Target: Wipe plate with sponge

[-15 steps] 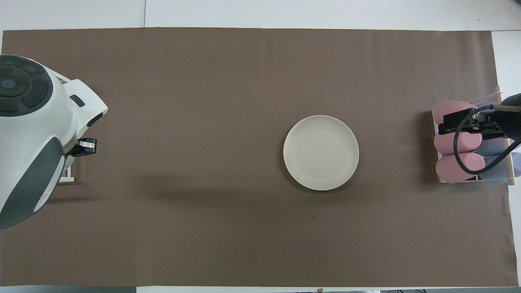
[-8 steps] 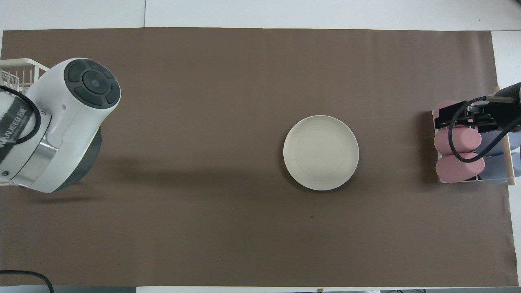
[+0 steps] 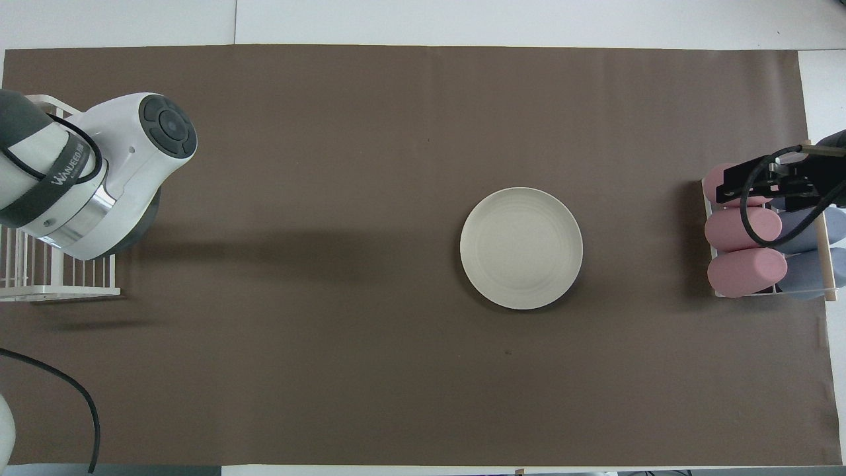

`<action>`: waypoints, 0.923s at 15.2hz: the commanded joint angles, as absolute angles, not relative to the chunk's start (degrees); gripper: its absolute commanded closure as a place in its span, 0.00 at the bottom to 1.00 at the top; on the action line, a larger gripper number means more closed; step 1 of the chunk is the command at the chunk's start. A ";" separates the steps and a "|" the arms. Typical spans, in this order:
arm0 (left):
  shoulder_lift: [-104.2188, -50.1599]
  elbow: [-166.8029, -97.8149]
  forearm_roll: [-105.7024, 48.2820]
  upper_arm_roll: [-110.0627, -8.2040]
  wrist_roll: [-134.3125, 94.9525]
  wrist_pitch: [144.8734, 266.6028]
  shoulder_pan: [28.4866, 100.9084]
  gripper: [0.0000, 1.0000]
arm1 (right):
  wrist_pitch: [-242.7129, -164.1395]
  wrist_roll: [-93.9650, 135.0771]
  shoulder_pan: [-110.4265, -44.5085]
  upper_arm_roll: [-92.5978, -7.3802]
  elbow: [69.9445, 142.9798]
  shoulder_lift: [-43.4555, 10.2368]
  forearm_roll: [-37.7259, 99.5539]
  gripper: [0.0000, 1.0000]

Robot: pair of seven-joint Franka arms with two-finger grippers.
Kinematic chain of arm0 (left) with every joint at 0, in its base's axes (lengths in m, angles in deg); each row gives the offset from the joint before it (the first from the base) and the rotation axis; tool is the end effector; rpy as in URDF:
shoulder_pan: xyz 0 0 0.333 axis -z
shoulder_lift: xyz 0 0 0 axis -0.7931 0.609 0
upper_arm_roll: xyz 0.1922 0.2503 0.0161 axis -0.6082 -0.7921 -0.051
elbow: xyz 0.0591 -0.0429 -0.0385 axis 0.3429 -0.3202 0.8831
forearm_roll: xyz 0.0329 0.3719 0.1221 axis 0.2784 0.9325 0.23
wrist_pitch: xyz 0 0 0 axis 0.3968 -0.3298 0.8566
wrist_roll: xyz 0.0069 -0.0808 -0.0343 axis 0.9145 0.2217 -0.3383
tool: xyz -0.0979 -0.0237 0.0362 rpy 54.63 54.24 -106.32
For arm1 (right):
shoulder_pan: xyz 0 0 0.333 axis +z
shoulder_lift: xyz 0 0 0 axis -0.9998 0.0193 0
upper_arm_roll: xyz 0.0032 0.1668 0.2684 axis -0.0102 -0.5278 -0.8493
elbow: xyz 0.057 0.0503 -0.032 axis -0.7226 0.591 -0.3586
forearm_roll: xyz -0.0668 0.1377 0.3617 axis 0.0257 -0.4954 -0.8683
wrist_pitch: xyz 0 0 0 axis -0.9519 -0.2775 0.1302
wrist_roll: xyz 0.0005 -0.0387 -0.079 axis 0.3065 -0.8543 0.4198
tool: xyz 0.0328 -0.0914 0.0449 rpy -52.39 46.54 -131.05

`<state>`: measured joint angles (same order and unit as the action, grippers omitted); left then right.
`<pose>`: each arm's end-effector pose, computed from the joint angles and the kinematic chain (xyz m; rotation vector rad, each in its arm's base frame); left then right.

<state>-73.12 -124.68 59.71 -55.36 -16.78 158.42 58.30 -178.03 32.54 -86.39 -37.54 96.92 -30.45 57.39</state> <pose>0.6058 -0.0337 0.4453 -2.0187 0.1881 0.0959 0.5613 -0.0189 0.5812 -3.0658 0.1849 0.0950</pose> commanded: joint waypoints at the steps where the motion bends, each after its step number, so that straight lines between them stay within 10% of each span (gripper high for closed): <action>1: -69.33 -123.66 61.03 -55.04 -11.42 160.34 57.84 1.00 | -175.65 31.46 -85.11 -36.20 95.43 -30.28 58.08 0.00; 12: -68.79 -125.24 59.44 -54.69 -8.85 163.59 58.46 1.00 | -176.88 31.98 -86.87 -36.81 95.61 -30.98 58.16 0.00; 14: -68.97 -126.02 59.09 -54.69 -8.23 163.77 58.54 0.85 | -176.62 31.98 -86.87 -36.72 95.70 -31.07 58.16 0.00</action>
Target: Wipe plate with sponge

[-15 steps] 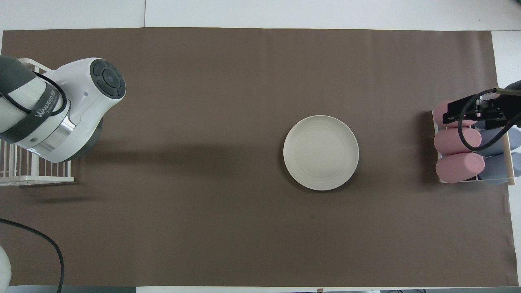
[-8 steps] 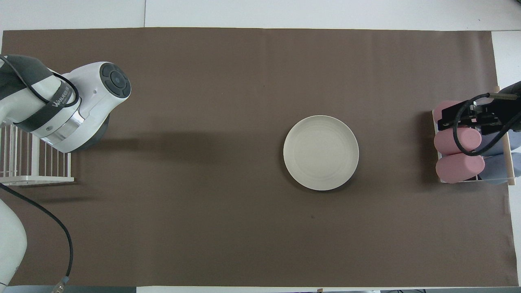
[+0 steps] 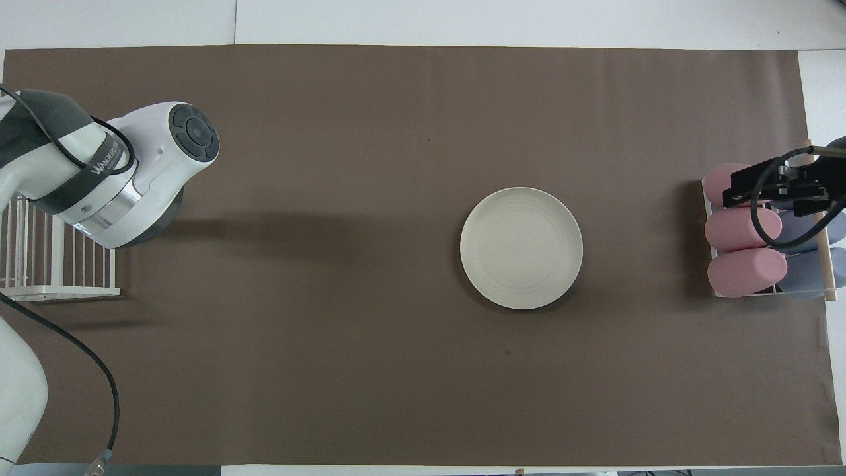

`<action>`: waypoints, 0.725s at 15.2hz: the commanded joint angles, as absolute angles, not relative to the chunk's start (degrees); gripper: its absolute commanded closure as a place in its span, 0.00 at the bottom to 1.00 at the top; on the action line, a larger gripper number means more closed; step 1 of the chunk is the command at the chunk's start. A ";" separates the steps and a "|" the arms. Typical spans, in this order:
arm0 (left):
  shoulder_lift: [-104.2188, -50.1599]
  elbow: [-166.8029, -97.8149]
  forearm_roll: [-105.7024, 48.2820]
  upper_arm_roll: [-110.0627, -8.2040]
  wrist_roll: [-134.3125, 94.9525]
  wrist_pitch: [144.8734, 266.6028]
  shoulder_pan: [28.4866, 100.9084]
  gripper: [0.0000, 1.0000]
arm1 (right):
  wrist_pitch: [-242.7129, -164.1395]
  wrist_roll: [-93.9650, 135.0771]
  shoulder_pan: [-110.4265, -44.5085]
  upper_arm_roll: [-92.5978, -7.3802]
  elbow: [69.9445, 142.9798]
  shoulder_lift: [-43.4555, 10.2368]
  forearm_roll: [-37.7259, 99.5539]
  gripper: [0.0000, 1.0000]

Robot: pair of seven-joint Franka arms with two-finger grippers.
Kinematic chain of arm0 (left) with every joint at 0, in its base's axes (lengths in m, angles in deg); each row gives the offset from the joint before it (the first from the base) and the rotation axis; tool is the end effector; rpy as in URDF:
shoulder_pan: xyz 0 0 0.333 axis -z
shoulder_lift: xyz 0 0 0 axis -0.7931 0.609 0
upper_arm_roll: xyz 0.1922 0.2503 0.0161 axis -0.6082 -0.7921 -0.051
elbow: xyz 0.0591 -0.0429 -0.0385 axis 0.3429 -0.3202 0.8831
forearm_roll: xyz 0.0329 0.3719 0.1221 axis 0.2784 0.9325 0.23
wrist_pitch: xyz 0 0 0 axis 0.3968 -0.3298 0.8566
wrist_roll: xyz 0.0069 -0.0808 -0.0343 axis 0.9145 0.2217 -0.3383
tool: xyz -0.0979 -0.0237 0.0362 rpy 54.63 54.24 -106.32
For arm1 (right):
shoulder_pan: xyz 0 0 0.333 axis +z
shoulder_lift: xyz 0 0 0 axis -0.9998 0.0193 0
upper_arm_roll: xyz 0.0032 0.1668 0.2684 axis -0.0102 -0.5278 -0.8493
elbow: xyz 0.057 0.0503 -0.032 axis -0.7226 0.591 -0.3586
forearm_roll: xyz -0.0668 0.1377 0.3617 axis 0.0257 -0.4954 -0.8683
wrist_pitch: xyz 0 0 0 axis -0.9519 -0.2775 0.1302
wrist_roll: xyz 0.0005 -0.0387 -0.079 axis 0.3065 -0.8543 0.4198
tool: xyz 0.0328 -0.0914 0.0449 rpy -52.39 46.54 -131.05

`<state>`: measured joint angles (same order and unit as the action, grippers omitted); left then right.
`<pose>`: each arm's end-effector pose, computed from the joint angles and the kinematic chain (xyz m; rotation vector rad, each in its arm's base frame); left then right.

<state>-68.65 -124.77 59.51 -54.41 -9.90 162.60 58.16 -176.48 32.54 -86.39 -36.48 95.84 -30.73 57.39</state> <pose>0.6181 -0.0500 0.3959 -2.0578 0.1706 0.0294 0.5577 -0.0289 0.5906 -3.0633 0.2104 0.0990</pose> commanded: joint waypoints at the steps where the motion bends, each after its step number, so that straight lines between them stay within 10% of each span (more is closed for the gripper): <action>1: -68.97 -126.20 59.01 -54.60 -7.71 164.21 58.46 0.68 | -176.53 31.90 -86.87 -36.55 95.87 -31.07 58.34 0.00; 2: -69.06 -126.29 58.92 -54.69 -7.61 164.99 58.37 0.29 | -176.44 31.29 -86.96 -36.03 95.79 -31.07 58.34 0.00; 3: -69.06 -126.56 58.83 -54.69 -7.61 165.44 58.37 0.12 | -176.79 30.41 -87.65 -35.67 95.96 -31.42 58.34 0.00; 11: -70.80 -125.33 53.23 -54.60 -9.71 165.70 57.93 0.00 | -178.99 25.04 -87.93 -35.49 95.52 -31.25 58.43 0.00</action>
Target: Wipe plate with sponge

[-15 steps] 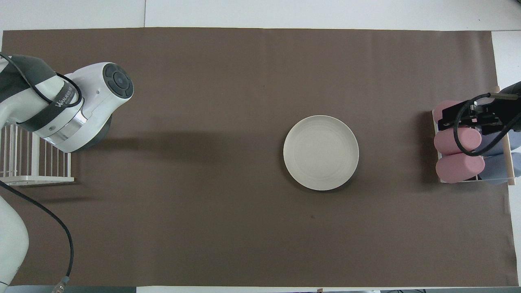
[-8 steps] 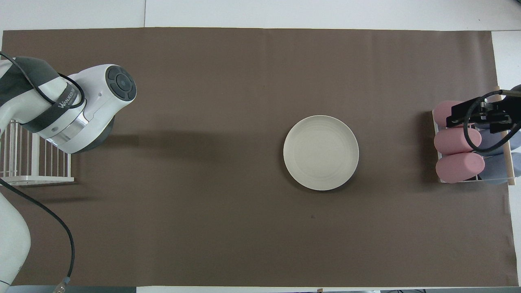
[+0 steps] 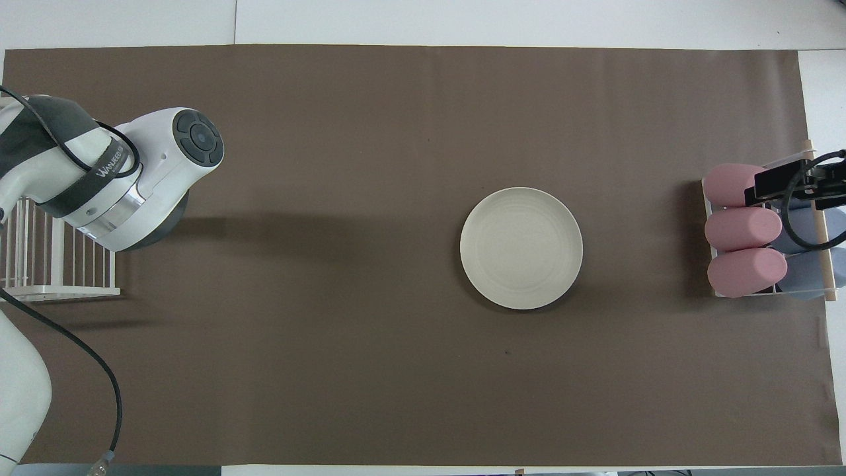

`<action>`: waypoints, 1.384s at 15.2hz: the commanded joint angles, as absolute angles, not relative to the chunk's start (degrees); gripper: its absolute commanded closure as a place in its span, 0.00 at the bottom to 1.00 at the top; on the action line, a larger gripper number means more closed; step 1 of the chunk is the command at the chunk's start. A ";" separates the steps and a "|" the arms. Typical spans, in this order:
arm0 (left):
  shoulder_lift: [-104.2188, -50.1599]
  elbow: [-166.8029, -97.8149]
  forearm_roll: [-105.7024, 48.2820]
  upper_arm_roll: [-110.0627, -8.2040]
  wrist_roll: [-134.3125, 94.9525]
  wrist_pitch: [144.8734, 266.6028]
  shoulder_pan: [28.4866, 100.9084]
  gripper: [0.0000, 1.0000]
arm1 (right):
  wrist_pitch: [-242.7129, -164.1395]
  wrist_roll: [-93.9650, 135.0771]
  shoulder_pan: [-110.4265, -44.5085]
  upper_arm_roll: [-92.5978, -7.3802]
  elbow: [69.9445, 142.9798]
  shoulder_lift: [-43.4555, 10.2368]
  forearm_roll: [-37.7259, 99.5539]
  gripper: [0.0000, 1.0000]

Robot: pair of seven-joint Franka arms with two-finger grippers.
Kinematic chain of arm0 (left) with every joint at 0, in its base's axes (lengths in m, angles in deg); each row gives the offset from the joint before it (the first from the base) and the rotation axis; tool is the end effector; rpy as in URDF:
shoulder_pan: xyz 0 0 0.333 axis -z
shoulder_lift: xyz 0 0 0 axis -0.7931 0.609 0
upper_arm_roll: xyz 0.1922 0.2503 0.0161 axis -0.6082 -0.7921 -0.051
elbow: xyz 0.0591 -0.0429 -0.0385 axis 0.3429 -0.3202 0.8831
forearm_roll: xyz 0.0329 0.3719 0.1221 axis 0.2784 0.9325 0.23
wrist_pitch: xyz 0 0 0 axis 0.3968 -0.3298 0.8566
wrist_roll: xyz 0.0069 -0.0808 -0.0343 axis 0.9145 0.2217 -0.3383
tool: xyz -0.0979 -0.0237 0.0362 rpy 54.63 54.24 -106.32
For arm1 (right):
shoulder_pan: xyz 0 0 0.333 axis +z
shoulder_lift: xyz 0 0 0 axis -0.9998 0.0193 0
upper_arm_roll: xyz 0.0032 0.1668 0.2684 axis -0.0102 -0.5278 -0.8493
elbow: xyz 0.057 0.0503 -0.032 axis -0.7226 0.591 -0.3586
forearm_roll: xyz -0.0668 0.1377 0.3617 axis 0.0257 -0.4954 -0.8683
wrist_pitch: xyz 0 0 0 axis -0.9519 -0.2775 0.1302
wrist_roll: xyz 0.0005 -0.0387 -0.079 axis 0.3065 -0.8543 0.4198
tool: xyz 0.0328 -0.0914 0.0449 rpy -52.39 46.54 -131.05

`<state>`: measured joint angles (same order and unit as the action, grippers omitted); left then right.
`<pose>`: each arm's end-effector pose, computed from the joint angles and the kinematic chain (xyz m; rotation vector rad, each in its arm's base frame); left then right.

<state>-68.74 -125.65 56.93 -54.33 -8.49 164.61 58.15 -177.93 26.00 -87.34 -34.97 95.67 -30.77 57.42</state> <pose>0.6153 -0.0558 0.3868 -2.1133 0.1582 0.0170 0.5587 -0.0532 0.5945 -3.0685 0.1023 0.0460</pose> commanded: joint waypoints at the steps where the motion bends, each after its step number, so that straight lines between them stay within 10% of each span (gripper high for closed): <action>1: -71.42 -124.11 50.51 -54.69 -11.55 166.14 57.84 0.00 | -178.99 25.13 -88.01 -35.49 95.52 -31.25 58.43 0.00; 10: -75.90 -111.36 18.17 -55.57 -14.03 166.41 52.59 0.00 | -178.38 25.22 -88.01 -35.58 96.23 -31.86 58.43 0.00; 21: -90.40 -112.93 -2.96 -56.10 -20.06 153.76 48.88 0.00 | -177.41 25.13 -88.01 -35.58 96.31 -31.95 58.43 0.00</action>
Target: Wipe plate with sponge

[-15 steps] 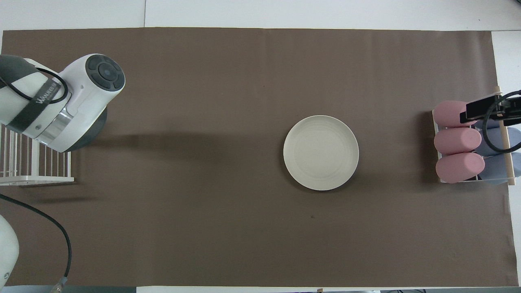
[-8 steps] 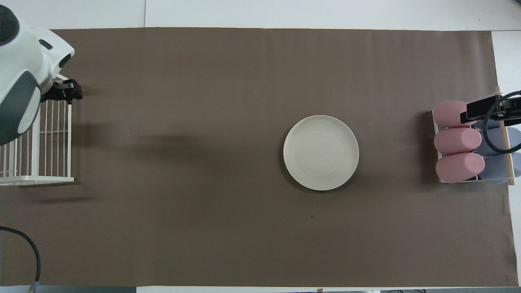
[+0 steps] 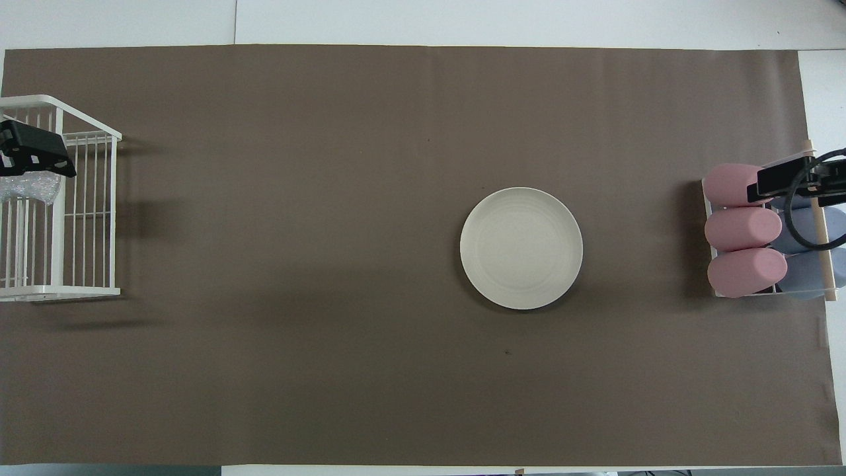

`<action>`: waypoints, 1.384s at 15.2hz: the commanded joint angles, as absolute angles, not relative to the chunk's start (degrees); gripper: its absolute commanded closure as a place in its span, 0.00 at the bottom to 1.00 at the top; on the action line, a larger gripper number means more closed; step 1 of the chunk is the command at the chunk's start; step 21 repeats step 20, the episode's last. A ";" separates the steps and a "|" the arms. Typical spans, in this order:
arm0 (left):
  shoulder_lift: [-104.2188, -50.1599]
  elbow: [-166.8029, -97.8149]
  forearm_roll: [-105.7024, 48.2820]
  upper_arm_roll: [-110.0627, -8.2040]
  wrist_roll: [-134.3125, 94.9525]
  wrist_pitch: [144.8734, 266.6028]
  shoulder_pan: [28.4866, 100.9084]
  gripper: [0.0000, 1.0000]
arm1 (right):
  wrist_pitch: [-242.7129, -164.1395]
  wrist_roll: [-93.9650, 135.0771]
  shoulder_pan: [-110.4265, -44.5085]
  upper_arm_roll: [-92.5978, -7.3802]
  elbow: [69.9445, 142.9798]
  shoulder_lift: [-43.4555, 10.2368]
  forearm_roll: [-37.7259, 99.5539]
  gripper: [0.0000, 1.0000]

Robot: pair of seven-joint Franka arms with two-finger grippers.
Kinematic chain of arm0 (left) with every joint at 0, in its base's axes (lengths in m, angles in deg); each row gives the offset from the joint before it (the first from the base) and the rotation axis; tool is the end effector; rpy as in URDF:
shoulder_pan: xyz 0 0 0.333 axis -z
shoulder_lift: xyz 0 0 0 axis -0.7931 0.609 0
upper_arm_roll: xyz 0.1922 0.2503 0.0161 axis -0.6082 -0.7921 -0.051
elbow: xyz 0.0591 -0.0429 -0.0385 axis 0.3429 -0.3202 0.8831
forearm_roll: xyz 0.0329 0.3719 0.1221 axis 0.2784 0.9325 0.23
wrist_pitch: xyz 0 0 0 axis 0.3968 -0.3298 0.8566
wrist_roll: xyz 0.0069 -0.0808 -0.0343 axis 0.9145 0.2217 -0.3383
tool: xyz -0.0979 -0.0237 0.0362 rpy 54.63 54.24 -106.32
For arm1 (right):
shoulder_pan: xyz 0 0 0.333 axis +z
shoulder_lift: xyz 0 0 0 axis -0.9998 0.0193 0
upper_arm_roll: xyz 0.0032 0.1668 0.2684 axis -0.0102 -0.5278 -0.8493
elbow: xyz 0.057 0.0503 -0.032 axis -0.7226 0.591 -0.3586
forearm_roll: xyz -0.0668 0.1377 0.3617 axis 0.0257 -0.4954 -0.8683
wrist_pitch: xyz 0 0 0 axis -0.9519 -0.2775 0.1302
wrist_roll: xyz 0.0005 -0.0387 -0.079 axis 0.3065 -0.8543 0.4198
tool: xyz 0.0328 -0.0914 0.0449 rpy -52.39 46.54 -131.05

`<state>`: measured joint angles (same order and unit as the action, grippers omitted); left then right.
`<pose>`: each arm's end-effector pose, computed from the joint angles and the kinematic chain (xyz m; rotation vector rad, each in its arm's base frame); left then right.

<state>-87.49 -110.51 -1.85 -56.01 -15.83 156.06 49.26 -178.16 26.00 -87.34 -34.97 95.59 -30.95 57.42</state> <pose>0.5499 -0.0253 0.6477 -3.0859 -0.4452 -0.0522 0.5584 -0.0533 0.5973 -3.0689 0.1023 0.0329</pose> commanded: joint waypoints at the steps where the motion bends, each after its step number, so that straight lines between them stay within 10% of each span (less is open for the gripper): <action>1: -91.28 -113.20 -2.96 -56.10 -22.53 152.36 48.79 0.00 | -177.41 25.13 -88.01 -35.58 96.31 -31.95 58.43 0.00; 21: -91.99 -118.21 -6.83 -60.32 -23.96 154.89 54.24 0.00 | -177.41 25.13 -88.01 -35.58 96.31 -31.95 58.43 0.00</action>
